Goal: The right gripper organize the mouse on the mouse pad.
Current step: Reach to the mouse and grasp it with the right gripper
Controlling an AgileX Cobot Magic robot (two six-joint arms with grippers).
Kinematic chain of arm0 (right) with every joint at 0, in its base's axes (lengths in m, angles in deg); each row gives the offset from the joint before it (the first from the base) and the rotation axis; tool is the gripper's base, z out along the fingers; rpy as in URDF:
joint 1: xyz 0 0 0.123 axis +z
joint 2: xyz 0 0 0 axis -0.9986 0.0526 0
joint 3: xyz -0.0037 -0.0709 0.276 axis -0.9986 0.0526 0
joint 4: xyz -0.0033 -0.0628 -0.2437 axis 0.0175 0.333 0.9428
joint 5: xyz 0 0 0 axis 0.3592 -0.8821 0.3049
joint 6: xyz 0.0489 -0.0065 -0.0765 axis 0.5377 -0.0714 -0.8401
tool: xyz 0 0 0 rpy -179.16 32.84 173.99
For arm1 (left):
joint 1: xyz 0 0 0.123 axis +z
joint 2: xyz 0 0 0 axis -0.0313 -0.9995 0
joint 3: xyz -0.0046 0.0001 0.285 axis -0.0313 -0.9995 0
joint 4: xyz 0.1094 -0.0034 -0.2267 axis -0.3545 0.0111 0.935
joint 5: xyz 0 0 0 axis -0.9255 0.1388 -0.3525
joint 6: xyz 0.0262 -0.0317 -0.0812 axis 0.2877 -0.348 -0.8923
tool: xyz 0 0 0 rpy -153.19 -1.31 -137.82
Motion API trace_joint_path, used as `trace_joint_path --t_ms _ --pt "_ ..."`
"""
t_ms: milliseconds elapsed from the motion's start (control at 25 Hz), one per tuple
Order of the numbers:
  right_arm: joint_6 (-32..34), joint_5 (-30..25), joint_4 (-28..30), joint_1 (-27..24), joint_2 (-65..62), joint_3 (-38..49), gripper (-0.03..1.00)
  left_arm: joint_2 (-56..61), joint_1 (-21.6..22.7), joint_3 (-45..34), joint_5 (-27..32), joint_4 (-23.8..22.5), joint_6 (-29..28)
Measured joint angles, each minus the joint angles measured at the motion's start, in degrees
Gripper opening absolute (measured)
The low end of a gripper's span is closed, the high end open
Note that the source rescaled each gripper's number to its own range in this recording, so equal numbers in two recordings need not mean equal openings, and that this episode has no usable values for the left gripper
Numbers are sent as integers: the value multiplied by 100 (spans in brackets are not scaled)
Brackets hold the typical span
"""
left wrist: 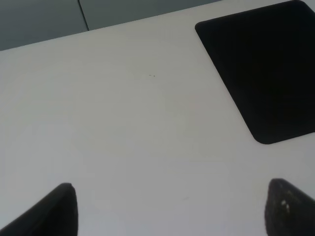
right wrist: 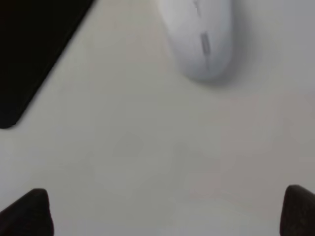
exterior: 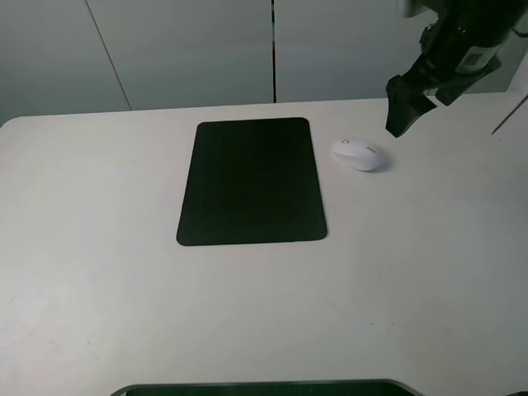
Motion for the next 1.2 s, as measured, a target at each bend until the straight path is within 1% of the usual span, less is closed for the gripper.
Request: trace_joint_path --t_ms 200,280,520,600,800,1000,1200 --pt "-1036 0 -188 139 805 -470 100 0 0 0 0 0 0" --pt "-1319 11 -279 207 1093 -636 100 0 0 0 0 0 0" --pt "-1887 158 -320 239 1850 -1162 100 0 0 0 0 0 0" --pt "-2064 285 -320 209 2009 -1311 100 0 0 0 0 0 0" --pt "-2263 697 -410 -54 2251 -1449 100 0 0 0 0 0 0" --pt "-2312 797 -437 -281 2447 -1462 100 0 0 0 0 0 0" --pt "-2508 916 -702 -318 2611 -1462 100 0 0 0 0 0 0"
